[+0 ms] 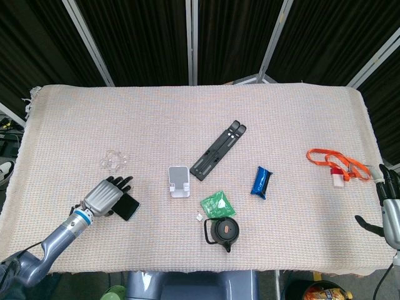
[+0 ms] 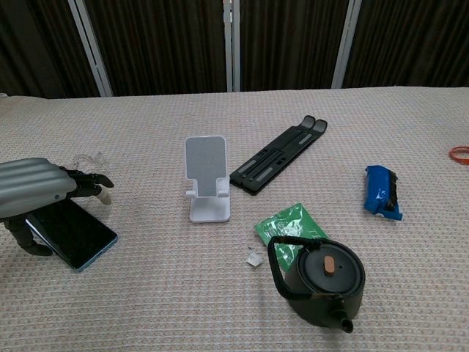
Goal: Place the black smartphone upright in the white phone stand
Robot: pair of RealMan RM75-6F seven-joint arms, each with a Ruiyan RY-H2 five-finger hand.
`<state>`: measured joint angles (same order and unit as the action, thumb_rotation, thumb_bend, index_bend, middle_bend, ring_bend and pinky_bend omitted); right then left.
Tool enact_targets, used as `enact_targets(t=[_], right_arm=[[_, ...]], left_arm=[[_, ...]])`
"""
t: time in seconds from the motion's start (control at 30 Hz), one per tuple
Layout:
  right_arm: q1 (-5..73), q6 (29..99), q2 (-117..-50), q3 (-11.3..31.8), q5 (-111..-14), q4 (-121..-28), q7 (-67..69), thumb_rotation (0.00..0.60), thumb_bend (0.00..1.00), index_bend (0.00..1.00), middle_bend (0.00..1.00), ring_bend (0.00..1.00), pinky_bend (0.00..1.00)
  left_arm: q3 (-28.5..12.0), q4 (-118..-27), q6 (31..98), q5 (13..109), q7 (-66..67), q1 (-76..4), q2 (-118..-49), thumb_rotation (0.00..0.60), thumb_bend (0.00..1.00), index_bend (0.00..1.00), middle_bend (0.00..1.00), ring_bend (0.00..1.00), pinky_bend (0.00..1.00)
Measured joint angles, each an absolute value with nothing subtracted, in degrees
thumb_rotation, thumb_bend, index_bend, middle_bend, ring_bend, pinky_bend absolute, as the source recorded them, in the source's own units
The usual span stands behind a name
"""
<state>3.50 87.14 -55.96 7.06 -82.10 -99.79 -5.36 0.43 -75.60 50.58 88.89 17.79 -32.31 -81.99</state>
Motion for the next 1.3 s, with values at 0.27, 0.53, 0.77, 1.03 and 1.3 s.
enact_targets(t=[0.27, 0.53, 0.77, 1.03, 1.3], right_arm=[[3.5, 87.1, -55.9, 7.1, -82.0, -99.8, -5.3, 0.600, 0.00, 0.00, 0.00, 0.00, 0.00], [3.3, 87.4, -55.7, 7.1, -82.2, -100.0, -4.8, 0.600, 0.00, 0.00, 0.00, 0.00, 0.00], [3.2, 87.7, -55.4, 7.1, -82.4, -100.2, -4.2, 0.600, 0.00, 0.00, 0.00, 0.00, 0.00], [3.2, 87.8, -54.9, 7.2, -82.7, -100.6, -3.2, 0.600, 0.00, 0.00, 0.00, 0.00, 0.00], [3.0, 87.9, -54.5, 7.4, -82.3, -100.5, -2.0, 0.600, 0.00, 0.00, 0.00, 0.00, 0.00]], left_arm=[[1.0, -74.9, 50.7, 88.1, 18.3, -32.6, -83.1, 0.600, 0.00, 0.49, 0.32, 0.41, 0.41], [0.8, -76.5, 51.5, 86.7, 20.1, -32.6, -82.4, 0.600, 0.00, 0.57, 0.39, 0.47, 0.44], [0.3, -79.9, 56.1, 88.4, 20.3, -32.3, -79.4, 0.600, 0.00, 0.57, 0.39, 0.47, 0.44], [-2.0, -83.7, 66.0, 97.1, 28.6, -33.4, -75.0, 0.600, 0.00, 0.64, 0.42, 0.49, 0.47], [-5.5, -80.2, 69.1, 111.5, 39.8, -41.0, -74.2, 0.600, 0.00, 0.67, 0.43, 0.50, 0.47]])
